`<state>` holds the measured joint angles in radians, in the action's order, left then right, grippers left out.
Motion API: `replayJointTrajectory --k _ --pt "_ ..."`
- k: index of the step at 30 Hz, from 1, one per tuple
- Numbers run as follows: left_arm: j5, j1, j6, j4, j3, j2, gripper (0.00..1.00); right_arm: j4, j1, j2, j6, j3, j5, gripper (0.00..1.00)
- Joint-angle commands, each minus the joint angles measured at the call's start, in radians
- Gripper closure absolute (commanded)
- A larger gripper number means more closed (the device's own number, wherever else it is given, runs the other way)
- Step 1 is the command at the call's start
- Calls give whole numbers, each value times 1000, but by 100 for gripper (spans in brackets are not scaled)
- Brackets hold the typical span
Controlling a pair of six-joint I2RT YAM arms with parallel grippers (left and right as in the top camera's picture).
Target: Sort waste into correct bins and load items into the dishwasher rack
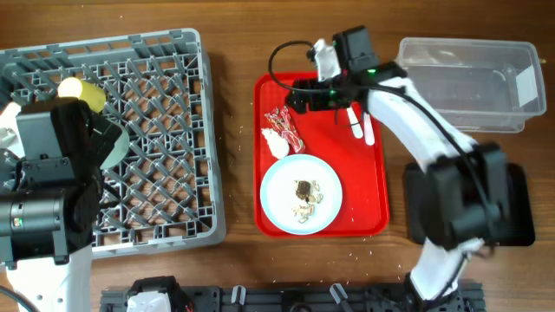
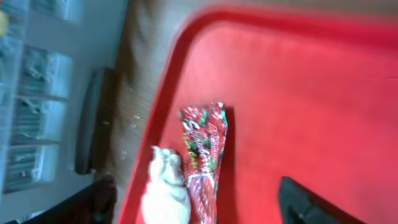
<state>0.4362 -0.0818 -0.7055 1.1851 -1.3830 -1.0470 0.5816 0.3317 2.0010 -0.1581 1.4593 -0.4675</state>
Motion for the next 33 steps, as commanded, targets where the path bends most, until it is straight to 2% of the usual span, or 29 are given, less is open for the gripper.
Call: replayJointTrajectory --k 1,5,8,10,12,13,15,18,19,22,23,31,33 --pt "2 -7 -13 -2 -9 3 0 4 2 117 9 6 -65 25" --pt "2 -7 -13 -2 -9 3 0 20 17 155 24 4 2 29" --pt "2 -7 -13 -2 -9 3 0 49 21 158 19 3 49 46" --pt "2 -7 -13 -2 -9 3 0 94 21 158 -1 3 49 63" --pt "2 -7 -13 -2 -9 3 0 138 23 158 2 3 49 63" --pt "2 -7 -13 -2 -9 3 0 153 26 158 6 3 49 57" --pt "2 -7 -13 -2 -9 3 0 185 42 158 46 3 49 53" --pt "2 -7 -13 -2 -9 3 0 188 78 158 51 3 50 54" --pt "2 -7 -13 -2 -8 3 0 189 84 158 50 3 50 59" --pt "2 -7 -13 -2 -8 3 0 190 84 157 23 3 55 89" --pt "2 -7 -13 -2 -9 3 0 191 80 156 10 6 80 95" --pt "2 -7 -13 -2 -9 3 0 381 -51 22 -90 233 356 96" --pt "2 -7 -13 -1 -8 3 0 404 -115 -44 -190 264 410 96"
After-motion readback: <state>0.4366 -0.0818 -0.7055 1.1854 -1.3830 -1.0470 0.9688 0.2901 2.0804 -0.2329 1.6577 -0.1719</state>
